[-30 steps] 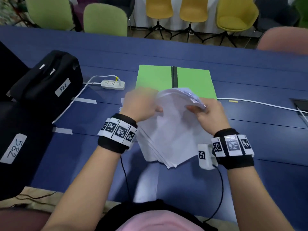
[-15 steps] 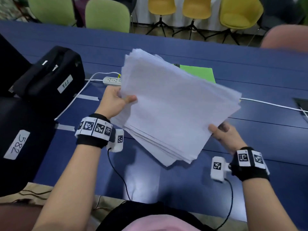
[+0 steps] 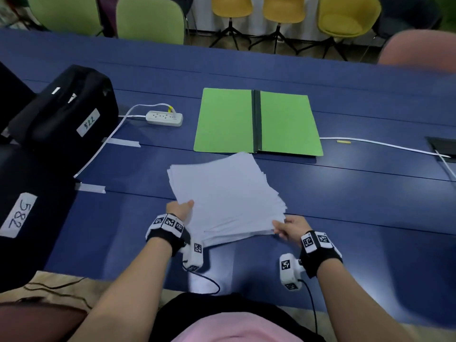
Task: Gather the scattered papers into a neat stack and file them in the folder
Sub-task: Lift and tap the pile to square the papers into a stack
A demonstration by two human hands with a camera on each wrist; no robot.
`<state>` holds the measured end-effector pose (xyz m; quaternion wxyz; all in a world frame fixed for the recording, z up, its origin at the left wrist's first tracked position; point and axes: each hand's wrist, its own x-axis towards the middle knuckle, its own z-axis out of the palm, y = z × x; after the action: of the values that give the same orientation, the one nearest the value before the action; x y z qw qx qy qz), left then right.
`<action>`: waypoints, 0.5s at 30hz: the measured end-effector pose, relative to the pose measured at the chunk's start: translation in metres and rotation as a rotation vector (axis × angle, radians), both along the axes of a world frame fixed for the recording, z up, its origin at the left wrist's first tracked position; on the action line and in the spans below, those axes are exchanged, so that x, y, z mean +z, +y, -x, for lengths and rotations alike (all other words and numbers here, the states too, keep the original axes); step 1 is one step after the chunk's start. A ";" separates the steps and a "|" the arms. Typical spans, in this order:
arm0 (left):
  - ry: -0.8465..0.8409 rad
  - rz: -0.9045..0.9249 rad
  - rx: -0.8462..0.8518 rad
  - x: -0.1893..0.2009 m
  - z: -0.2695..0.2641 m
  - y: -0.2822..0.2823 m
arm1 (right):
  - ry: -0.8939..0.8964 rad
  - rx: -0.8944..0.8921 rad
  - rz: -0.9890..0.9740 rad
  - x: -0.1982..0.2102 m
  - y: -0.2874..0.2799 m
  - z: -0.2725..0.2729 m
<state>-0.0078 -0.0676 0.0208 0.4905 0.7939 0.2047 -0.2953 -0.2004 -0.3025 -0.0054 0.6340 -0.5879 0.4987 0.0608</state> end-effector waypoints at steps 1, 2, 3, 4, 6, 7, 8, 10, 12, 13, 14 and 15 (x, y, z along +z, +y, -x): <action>0.082 -0.018 0.007 -0.003 0.008 0.002 | 0.052 -0.028 -0.005 -0.009 0.002 0.003; 0.138 -0.085 -0.058 -0.009 0.013 0.006 | 0.089 -0.060 0.005 -0.016 0.004 0.006; 0.127 -0.190 -0.121 -0.018 0.016 0.013 | 0.116 -0.094 0.032 -0.022 0.005 0.008; 0.153 -0.244 -0.179 -0.027 0.016 0.018 | 0.132 -0.117 0.064 -0.028 0.005 0.009; 0.183 -0.242 -0.174 -0.037 0.016 0.023 | 0.137 -0.160 0.125 -0.031 0.005 0.008; 0.140 -0.253 -0.237 -0.038 0.017 0.024 | 0.127 -0.187 0.162 -0.030 0.006 0.006; 0.116 -0.251 -0.244 -0.043 0.015 0.024 | 0.132 -0.208 0.214 -0.029 0.007 0.003; 0.077 -0.274 -0.278 -0.039 0.016 0.024 | 0.158 -0.216 0.310 -0.023 0.009 -0.003; 0.074 -0.308 -0.322 -0.038 0.014 0.026 | 0.163 -0.219 0.334 -0.023 0.007 -0.005; 0.083 -0.337 -0.388 -0.037 0.014 0.028 | 0.174 -0.211 0.328 -0.024 0.005 -0.005; 0.097 -0.290 -0.293 -0.037 0.013 0.029 | 0.199 -0.176 0.321 -0.025 0.003 -0.004; 0.097 -0.264 -0.255 -0.034 0.014 0.030 | 0.221 -0.135 0.325 -0.026 -0.001 -0.003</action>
<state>-0.0222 -0.0372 -0.0132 0.3301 0.8559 0.1628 -0.3633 -0.1973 -0.3040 -0.0313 0.4749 -0.6375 0.6067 0.0013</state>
